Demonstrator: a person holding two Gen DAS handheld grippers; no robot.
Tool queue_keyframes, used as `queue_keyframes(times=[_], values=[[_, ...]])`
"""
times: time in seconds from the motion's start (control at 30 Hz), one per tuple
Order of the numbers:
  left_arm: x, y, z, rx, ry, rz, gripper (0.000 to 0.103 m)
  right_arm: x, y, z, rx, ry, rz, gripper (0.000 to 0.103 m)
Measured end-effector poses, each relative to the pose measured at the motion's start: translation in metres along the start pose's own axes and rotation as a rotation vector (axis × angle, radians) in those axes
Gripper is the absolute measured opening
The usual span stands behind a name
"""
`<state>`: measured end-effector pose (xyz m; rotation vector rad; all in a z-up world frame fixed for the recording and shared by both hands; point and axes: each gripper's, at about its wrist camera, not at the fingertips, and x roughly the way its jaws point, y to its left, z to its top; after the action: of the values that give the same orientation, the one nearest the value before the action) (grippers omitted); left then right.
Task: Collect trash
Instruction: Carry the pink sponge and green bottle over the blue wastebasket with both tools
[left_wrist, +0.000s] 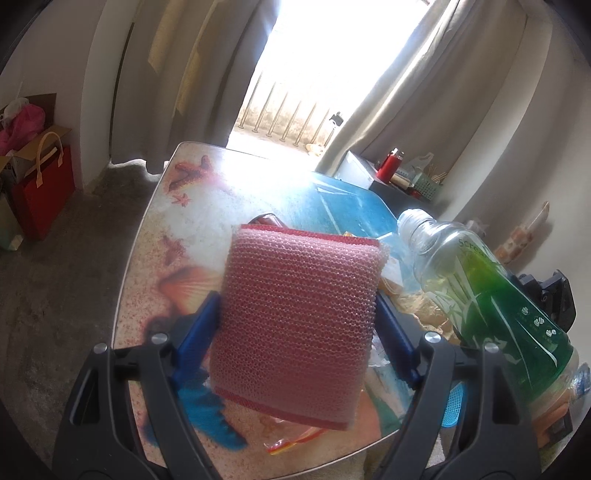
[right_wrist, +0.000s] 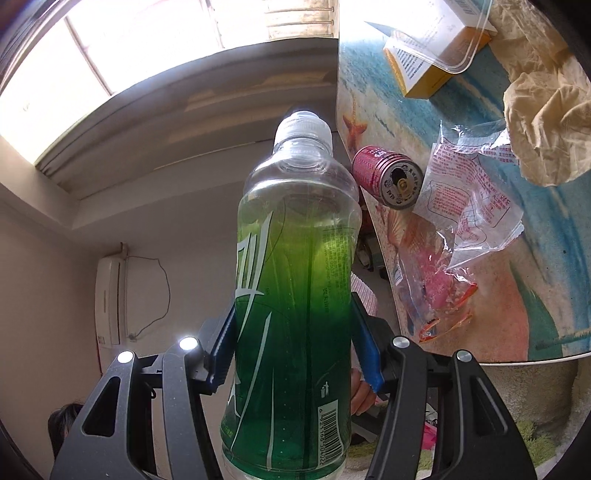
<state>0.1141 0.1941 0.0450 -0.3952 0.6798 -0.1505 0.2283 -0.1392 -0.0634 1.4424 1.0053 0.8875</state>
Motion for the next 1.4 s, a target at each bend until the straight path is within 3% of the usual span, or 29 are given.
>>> queue_keyframes(times=[0.23, 0.4, 0.57, 0.73, 0.83, 1.07, 1.23, 1.4], values=[[-0.023, -0.041, 0.010, 0.086, -0.047, -0.072, 0.077, -0.020, 0.023, -0.009, -0.089, -0.013, 0.056, 0.055], [-0.024, -0.086, 0.015, 0.155, -0.033, -0.157, 0.077, -0.056, 0.036, -0.023, -0.147, -0.078, 0.089, 0.055], [-0.007, -0.152, 0.012, 0.260, 0.013, -0.255, 0.077, -0.122, 0.034, -0.043, -0.184, -0.198, 0.123, 0.055], [0.028, -0.231, -0.007, 0.349, 0.105, -0.367, 0.077, -0.209, 0.021, -0.076, -0.193, -0.379, 0.125, 0.055], [0.053, -0.279, -0.030, 0.397, 0.188, -0.443, 0.077, -0.270, 0.007, -0.104, -0.192, -0.518, 0.101, 0.055], [0.118, -0.392, -0.115, 0.536, 0.406, -0.528, 0.077, -0.392, -0.055, -0.170, -0.079, -0.826, 0.034, 0.055], [0.166, -0.455, -0.182, 0.635, 0.544, -0.505, 0.077, -0.444, -0.112, -0.191, 0.062, -0.943, -0.004, 0.055], [0.228, -0.490, -0.243, 0.701, 0.697, -0.436, 0.077, -0.470, -0.167, -0.178, 0.193, -0.988, -0.026, 0.055]])
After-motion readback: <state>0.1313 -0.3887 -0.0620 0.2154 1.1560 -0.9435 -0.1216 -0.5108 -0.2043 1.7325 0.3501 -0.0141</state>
